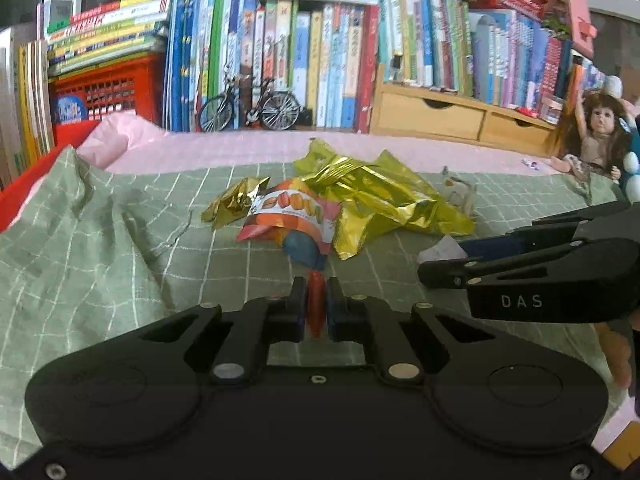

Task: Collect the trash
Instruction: 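Grasp the small red item with the left tool while the right tool grasps the white packet, then carry the red item and white packet over the bed edge toward the bin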

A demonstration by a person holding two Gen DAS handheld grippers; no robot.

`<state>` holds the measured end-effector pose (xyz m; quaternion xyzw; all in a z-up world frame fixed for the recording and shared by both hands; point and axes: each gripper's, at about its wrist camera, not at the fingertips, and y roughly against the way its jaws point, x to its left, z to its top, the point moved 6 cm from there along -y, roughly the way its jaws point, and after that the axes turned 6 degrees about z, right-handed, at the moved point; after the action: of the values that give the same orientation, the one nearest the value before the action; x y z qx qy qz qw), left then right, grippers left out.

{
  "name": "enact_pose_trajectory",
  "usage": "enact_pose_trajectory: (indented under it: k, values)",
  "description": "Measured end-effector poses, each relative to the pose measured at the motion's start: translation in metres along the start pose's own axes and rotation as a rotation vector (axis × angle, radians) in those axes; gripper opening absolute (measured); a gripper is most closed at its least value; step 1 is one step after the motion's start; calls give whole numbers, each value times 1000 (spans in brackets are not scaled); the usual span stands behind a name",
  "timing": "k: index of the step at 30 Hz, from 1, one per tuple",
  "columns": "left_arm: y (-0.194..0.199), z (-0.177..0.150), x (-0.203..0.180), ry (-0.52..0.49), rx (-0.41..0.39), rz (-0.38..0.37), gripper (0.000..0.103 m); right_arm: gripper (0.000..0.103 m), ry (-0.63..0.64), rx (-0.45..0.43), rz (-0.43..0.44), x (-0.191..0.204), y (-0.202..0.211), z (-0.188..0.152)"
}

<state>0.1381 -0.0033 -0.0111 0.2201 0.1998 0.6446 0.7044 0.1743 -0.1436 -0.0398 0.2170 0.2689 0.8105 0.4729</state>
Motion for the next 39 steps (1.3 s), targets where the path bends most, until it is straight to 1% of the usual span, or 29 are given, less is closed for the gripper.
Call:
enact_pose_trajectory:
  k: [9,13,21,27,31,39]
  values:
    - [44,-7,-22,-35,-22,-63,9,45,21,-37,32,17,47,-17]
    - [65,-13,-31,-60,-28,-86,9,45,23,-51,49,25,67,-30]
    - [102,-30,-45,-76,-38,-127,9,45,9,-82,66,38,112,-54]
    - [123,-46,-51,-68,-26,-163,9,45,-11,-89,68,44,138,-77]
    - [140,-62,-56,-84,-27,-180,9,45,-23,-87,71,48,151,-95]
    - [159,-94,-63,-111,24,-212,9,45,-50,-62,72,53,167,-130]
